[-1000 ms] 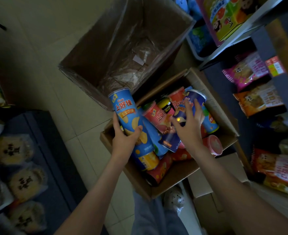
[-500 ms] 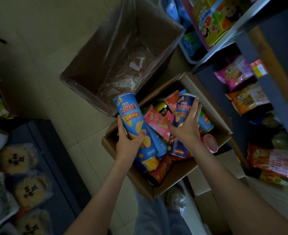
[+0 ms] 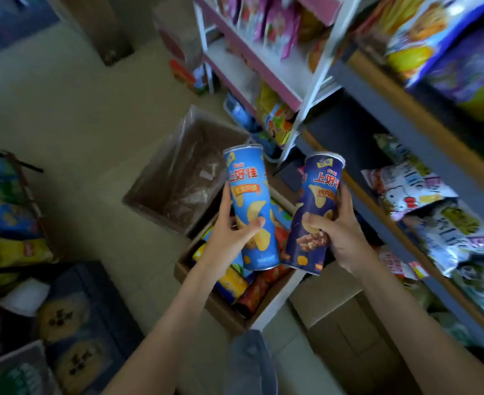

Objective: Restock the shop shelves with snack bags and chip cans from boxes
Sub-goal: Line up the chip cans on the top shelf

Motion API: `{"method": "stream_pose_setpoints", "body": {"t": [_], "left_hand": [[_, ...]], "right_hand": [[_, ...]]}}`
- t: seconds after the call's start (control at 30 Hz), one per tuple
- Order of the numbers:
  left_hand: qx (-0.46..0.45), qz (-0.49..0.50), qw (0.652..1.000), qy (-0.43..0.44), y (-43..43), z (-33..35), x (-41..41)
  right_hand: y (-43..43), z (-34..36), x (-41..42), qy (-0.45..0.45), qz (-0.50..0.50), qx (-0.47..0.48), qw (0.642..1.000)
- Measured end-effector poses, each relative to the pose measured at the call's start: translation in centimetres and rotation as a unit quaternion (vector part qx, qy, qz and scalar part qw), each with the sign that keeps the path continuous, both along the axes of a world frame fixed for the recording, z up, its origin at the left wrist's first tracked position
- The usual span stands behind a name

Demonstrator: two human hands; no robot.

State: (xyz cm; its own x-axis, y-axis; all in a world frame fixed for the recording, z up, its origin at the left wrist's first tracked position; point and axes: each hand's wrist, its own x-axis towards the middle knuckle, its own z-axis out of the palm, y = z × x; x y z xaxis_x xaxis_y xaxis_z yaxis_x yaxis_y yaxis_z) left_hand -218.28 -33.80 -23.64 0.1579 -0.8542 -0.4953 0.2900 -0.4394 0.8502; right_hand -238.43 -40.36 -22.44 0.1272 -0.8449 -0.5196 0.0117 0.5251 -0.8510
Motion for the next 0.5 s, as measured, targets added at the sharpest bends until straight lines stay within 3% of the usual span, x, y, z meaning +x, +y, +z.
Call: {"method": "stream_pose_setpoints", "body": {"t": [0.23, 0.5], "left_hand": [[-0.101, -0.157, 0.982, -0.023, 2.2, 11.8, -8.7], [-0.239, -0.256, 0.934, -0.073, 8.1, 25.4, -26.1]], "right_hand": [[6.1, 13.5, -9.4, -0.120, 0.035, -0.118, 0.985], [17.4, 27.2, -26.9, -0.031, -0.021, -0.240, 0.970]]}}
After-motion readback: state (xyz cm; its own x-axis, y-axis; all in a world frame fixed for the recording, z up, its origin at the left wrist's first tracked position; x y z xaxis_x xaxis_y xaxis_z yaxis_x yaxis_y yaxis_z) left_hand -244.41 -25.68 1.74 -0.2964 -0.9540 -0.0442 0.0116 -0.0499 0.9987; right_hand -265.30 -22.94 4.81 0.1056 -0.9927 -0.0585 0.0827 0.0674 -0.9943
